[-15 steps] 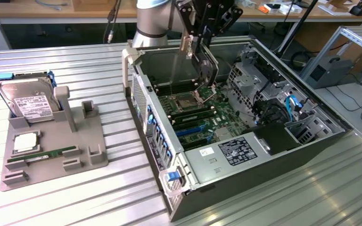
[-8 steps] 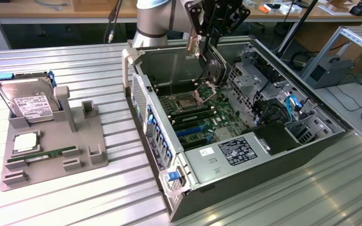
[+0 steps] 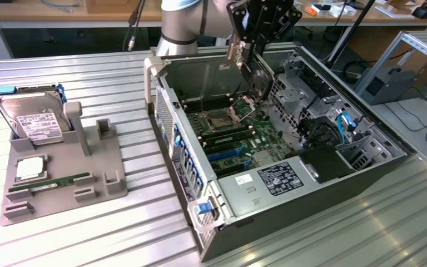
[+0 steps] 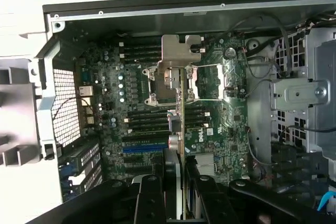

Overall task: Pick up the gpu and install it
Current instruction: 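Pick up the gpu and move the gpu toward the slot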

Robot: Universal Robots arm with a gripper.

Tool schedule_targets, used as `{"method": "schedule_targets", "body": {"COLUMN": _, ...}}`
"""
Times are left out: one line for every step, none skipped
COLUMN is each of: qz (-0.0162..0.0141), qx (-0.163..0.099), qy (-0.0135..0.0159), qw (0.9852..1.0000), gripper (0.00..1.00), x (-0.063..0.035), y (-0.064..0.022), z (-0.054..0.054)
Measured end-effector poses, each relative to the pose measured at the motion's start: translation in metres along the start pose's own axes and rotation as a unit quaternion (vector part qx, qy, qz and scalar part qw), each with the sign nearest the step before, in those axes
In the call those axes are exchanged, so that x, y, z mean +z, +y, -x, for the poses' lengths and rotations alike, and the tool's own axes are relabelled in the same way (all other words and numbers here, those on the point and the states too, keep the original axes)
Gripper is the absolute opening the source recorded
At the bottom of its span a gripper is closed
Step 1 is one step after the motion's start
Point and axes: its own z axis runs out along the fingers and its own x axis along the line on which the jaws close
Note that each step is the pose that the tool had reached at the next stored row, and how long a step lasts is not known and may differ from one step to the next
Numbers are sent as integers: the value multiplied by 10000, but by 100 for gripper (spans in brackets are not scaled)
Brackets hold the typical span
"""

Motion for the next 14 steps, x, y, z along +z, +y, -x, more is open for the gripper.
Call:
{"method": "schedule_targets", "body": {"qz": -2, "qx": -1, "qy": 0, "qw": 10000, "gripper": 27, "x": 2, "y": 2, "z": 28}}
{"method": "schedule_targets", "body": {"qz": -4, "qx": -1, "qy": 0, "qw": 10000, "gripper": 27, "x": 4, "y": 5, "z": 60}}
{"method": "schedule_targets", "body": {"qz": -7, "qx": 0, "qy": 0, "qw": 10000, "gripper": 27, "x": 6, "y": 7, "z": 90}}
{"method": "schedule_targets", "body": {"qz": -9, "qx": 0, "qy": 0, "qw": 10000, "gripper": 27, "x": 8, "y": 9, "z": 123}}
{"method": "schedule_targets", "body": {"qz": -10, "qx": -1, "qy": -1, "qw": 10000, "gripper": 27, "x": 10, "y": 11, "z": 144}}
{"method": "schedule_targets", "body": {"qz": -12, "qx": -1, "qy": -1, "qw": 10000, "gripper": 27, "x": 12, "y": 12, "z": 166}}
{"method": "schedule_targets", "body": {"qz": -14, "qx": -1, "qy": -1, "qw": 10000, "gripper": 27, "x": 15, "y": 15, "z": 209}}
{"method": "schedule_targets", "body": {"qz": -19, "qx": -1, "qy": -1, "qw": 10000, "gripper": 27, "x": 18, "y": 19, "z": 259}}
{"method": "schedule_targets", "body": {"qz": -21, "qx": -2, "qy": -2, "qw": 10000, "gripper": 27, "x": 22, "y": 22, "z": 299}}
{"method": "schedule_targets", "body": {"qz": -23, "qx": -1, "qy": -2, "qw": 10000, "gripper": 27, "x": 24, "y": 24, "z": 331}}
{"method": "schedule_targets", "body": {"qz": -26, "qx": -1, "qy": -2, "qw": 10000, "gripper": 27, "x": 27, "y": 26, "z": 365}}
{"method": "schedule_targets", "body": {"qz": -29, "qx": -2, "qy": -2, "qw": 10000, "gripper": 27, "x": 34, "y": 30, "z": 414}}
{"method": "schedule_targets", "body": {"qz": -37, "qx": -2, "qy": -4, "qw": 10000, "gripper": 27, "x": 47, "y": 33, "z": 442}}
{"method": "schedule_targets", "body": {"qz": -40, "qx": -1, "qy": -3, "qw": 10000, "gripper": 27, "x": 58, "y": 33, "z": 450}}
